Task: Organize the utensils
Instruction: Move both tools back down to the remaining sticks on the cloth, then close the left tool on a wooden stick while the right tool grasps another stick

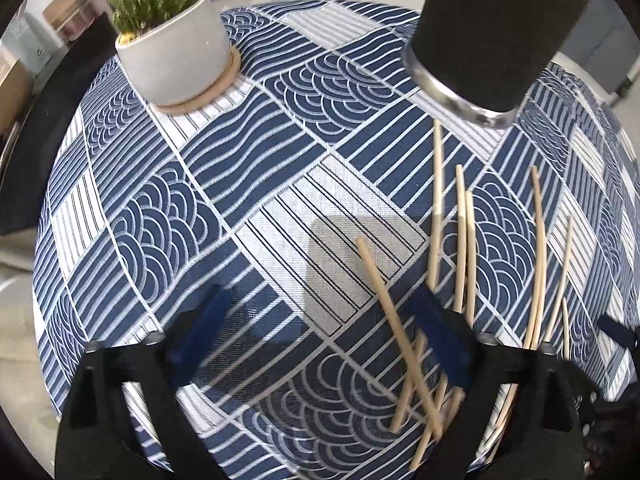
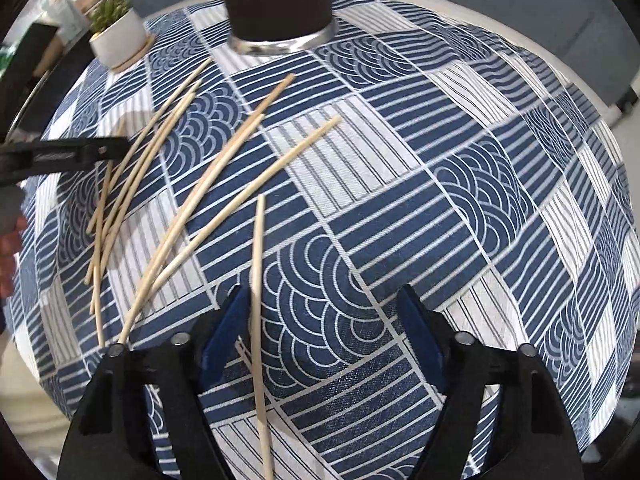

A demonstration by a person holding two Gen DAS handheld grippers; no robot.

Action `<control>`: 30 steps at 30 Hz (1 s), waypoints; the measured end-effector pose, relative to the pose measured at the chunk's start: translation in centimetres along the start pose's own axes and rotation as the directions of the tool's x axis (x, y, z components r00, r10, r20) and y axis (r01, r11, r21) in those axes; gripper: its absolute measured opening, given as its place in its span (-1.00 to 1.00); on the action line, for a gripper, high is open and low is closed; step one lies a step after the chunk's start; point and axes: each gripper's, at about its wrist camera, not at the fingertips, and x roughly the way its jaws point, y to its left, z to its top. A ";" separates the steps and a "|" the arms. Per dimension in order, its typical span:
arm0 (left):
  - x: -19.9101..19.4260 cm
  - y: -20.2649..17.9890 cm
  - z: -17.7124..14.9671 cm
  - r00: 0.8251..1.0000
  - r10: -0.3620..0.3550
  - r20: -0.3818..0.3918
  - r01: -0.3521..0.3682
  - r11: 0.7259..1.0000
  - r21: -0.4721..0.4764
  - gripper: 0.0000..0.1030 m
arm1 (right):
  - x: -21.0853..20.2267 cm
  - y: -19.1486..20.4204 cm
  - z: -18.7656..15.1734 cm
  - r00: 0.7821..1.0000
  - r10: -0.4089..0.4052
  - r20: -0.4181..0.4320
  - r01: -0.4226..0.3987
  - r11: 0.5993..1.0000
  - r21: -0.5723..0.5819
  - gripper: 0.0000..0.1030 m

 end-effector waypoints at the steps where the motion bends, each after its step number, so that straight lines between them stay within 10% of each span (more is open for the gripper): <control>1: 0.1 -0.1 0.1 1.000 0.002 -0.003 -0.002 1.000 -0.008 0.91 | 0.0 0.1 0.2 1.000 0.005 -0.004 -0.005 1.000 -0.020 0.10; 8: -0.4 -0.1 0.5 0.998 0.019 -0.054 -0.025 0.993 -0.116 0.59 | -0.2 -0.3 1.0 0.998 0.020 -0.055 -0.026 0.994 -0.108 -0.83; 17: -2.3 1.2 -1.7 0.999 -0.013 -0.052 0.006 0.991 -0.136 -0.80 | 0.1 -2.7 1.8 0.991 0.119 -0.066 -0.123 0.991 -0.051 -0.91; 30: -2.1 5.7 -2.3 0.990 -0.056 -0.133 0.056 0.998 -0.003 -0.91 | -2.1 -7.3 1.6 0.982 0.191 0.006 -0.189 0.968 0.162 -0.91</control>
